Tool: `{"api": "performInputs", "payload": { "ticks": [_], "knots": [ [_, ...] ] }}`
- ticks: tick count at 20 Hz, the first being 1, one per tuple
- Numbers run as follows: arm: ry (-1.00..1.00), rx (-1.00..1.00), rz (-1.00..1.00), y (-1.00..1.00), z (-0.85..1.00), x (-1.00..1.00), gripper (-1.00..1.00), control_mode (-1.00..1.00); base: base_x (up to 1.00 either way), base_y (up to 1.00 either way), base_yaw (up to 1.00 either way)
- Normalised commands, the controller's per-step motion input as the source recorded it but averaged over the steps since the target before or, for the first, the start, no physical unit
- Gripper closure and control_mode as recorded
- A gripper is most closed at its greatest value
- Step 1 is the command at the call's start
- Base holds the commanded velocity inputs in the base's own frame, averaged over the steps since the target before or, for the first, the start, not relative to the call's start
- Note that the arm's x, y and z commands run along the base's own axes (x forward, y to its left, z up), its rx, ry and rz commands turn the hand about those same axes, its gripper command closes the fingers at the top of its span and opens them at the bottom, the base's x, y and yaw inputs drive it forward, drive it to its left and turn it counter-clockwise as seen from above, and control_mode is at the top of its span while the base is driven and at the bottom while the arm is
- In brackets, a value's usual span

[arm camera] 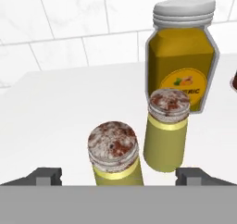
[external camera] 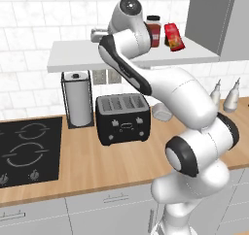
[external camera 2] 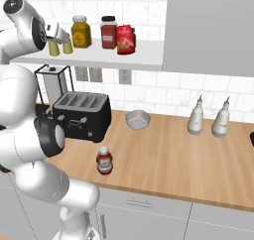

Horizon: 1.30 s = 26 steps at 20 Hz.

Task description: Put the shaker and condiment bottle from the counter next to their counterparts in the cabinet.

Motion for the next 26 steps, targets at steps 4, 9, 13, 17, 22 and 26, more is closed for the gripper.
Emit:
{"api": "performInputs", "payload": {
  "ticks": [4, 9, 13, 17, 22, 26],
  "knots": [
    [-0.08, 0.00, 0.00, 0.00, 0.00, -0.62, -1.00, -1.00, 0.00, 0.00, 0.00],
    [-0.07, 0.00, -0.13, -0.07, -0.06, -0.74, -1.00, -1.00, 0.00, 0.00, 0.00],
    [-0.03, -0.01, -0.22, -0.27, -0.21, -0.77, -1.00, -1.00, 0.00, 0.00, 0.00],
    [-0.02, -0.01, -0.25, -0.30, -0.20, -0.70, -1.00, -1.00, 0.00, 0.00, 0.00],
    [-0.10, 0.00, -0.22, -0.32, -0.33, -0.91, -1.00, -1.00, 0.00, 0.00, 0.00],
    [-0.22, 0.00, -0.18, -0.40, -0.55, -0.81, -1.00, -1.00, 0.00, 0.00, 0.00]
  ]
}}
